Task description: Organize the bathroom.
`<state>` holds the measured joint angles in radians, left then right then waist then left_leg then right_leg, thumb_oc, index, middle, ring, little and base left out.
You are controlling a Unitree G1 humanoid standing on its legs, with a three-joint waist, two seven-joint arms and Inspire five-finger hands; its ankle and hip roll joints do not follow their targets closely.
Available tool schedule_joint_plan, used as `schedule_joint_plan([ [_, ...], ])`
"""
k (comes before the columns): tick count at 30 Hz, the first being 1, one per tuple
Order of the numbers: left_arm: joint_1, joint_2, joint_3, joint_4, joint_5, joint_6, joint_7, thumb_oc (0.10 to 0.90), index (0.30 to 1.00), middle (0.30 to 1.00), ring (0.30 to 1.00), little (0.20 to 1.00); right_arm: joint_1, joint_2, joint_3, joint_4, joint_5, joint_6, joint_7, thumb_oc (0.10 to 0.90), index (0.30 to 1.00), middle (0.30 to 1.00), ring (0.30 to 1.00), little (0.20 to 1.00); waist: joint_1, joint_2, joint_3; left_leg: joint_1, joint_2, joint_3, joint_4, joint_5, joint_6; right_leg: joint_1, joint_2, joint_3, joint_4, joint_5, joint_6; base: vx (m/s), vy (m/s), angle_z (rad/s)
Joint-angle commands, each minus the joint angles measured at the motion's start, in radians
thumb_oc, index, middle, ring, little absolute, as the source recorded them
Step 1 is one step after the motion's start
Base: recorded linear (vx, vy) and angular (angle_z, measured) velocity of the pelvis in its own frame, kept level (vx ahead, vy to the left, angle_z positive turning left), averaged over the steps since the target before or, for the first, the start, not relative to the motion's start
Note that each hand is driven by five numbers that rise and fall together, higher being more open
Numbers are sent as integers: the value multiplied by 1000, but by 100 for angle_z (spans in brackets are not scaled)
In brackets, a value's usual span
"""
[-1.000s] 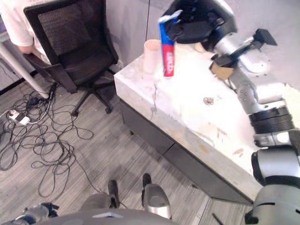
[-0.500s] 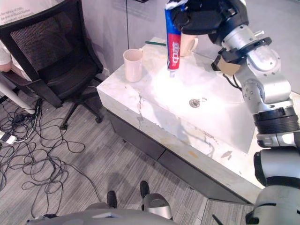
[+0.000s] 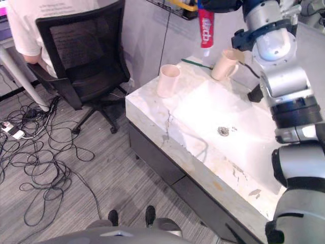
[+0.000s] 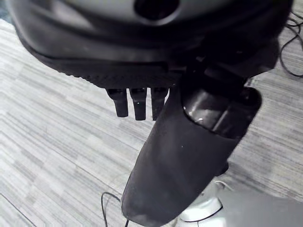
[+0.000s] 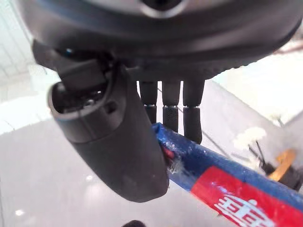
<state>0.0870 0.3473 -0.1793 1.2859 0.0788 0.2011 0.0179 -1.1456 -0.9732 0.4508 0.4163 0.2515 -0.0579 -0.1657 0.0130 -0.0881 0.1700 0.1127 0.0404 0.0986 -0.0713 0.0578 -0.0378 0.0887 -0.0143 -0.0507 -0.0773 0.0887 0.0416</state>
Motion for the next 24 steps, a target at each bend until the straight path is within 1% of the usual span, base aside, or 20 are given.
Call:
schedule_joint_plan([
  [1,49,47,-33,43,-43,57,47,800,900,900,900,900,-222,-11,-4,53,-97,-61,-168,400,300,300,300,300,43,20,-73,-12,21,8,82,-109,33,-52,-48,-15,106,-84,71,39,-51,13],
  [4,51,43,-31,33,-48,61,57,800,900,900,900,900,-216,8,6,68,-113,-45,-201,400,300,300,300,300,56,22,-66,-13,24,2,80,-106,31,-45,-48,-26,107,-93,68,24,-43,6],
  [6,51,42,-31,32,-49,61,59,800,900,900,900,900,-213,11,4,69,-116,-43,-204,400,300,300,300,300,57,22,-65,-13,24,1,80,-106,31,-44,-48,-27,108,-95,67,7,-27,10],
  [10,46,43,-32,26,-53,53,63,800,900,900,900,900,-168,37,-30,77,-138,-39,-251,400,300,300,300,300,78,31,-43,-28,29,-21,90,-99,27,-45,-47,-47,128,-112,58,-7,-70,17],
  [14,43,42,-34,23,-51,45,64,800,900,900,900,900,-152,47,-46,83,-141,-45,-284,400,300,300,300,300,88,38,-26,-45,32,-36,97,-92,22,-48,-44,-54,129,-116,51,-42,-58,19],
  [17,41,37,-37,26,-52,26,66,800,900,900,900,900,-140,56,-64,90,-148,-59,-304,400,300,300,300,300,94,47,-6,-62,36,-50,107,-86,15,-52,-40,-57,129,-117,44,-61,-50,7],
  [19,37,43,-30,30,-46,25,55,800,900,900,900,900,-132,57,-67,90,-138,-66,-302,400,300,300,300,300,91,51,-4,-65,38,-52,109,-85,13,-52,-39,-57,129,-117,42,-20,-17,7],
  [22,7,63,-29,30,-68,58,22,800,900,900,900,900,-120,69,-71,91,-117,-83,-299,400,300,300,300,300,72,61,-3,-64,42,-46,113,-84,10,-56,-35,-45,133,-122,38,0,0,1],
  [24,-5,62,-35,28,-72,68,17,800,900,900,900,900,-111,77,-80,89,-128,-88,-291,400,300,300,300,300,65,67,-1,-69,43,-46,121,-84,10,-60,-34,-40,140,-126,35,-12,21,-5],
])
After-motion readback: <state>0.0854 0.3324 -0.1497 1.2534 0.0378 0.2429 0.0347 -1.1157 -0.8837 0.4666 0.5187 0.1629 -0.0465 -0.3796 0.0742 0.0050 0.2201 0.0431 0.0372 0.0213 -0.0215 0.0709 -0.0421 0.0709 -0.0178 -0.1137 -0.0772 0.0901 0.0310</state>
